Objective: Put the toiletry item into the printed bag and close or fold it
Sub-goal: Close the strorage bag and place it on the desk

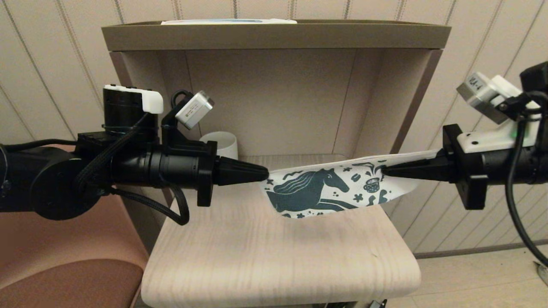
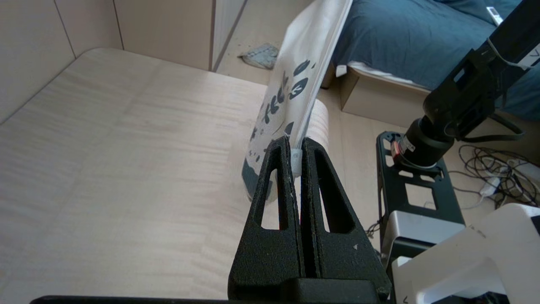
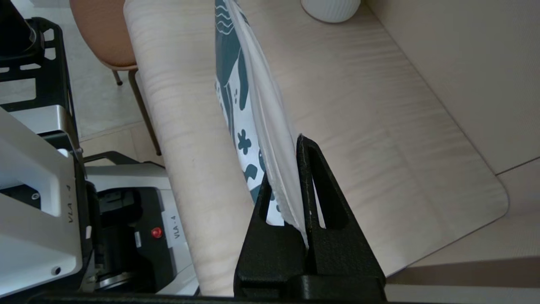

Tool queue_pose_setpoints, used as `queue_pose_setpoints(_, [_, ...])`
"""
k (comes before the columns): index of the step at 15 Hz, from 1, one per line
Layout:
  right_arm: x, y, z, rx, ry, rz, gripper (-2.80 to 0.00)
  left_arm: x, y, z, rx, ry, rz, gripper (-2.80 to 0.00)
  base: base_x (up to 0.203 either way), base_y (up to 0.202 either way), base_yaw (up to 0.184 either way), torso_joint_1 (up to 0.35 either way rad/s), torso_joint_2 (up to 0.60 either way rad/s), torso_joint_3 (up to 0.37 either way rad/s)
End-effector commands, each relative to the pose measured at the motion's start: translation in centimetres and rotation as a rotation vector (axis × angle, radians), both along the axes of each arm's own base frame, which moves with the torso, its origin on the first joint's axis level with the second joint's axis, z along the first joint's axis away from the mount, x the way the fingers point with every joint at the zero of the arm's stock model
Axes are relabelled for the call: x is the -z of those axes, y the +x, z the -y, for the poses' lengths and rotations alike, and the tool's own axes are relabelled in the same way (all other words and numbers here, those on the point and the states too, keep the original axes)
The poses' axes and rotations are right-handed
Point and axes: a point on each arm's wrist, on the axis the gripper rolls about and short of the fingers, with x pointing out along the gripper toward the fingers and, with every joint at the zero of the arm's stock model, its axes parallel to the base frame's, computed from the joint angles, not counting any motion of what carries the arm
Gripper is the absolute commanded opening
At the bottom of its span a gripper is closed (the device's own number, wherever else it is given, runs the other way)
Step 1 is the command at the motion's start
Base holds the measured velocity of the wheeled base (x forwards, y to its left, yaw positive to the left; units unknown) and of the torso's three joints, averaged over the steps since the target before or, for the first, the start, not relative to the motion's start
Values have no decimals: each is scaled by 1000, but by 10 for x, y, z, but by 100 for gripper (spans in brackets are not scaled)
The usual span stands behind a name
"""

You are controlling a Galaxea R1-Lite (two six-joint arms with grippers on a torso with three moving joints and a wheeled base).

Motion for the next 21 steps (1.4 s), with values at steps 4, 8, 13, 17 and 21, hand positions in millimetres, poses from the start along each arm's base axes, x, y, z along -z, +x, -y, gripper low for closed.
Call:
queue_pose_setpoints(4, [1, 1, -1, -12, 3, -1, -280, 1, -1, 0, 7, -2, 4, 0, 0, 0, 0, 0, 0, 0])
queue_pose_setpoints(8, [3, 3, -1, -13, 2, -10, -280, -1, -3, -1, 7, -5, 10, 0, 0, 0, 0, 0, 0, 0])
queue_pose_setpoints(13, [12, 13, -3, -10, 6, -62, -280, -14, -10, -5, 6, -23, 45, 0, 0, 0, 0, 0, 0, 0])
queue_pose_setpoints(17, [11, 20, -5, -9, 13, -81, -280, -25, -16, -11, -5, -39, 73, 0, 0, 0, 0, 0, 0, 0])
queue_pose_setpoints(21, [13, 40, -27, -34, 66, -207, -280, -30, -19, -14, -10, -46, 86, 0, 0, 0, 0, 0, 0, 0])
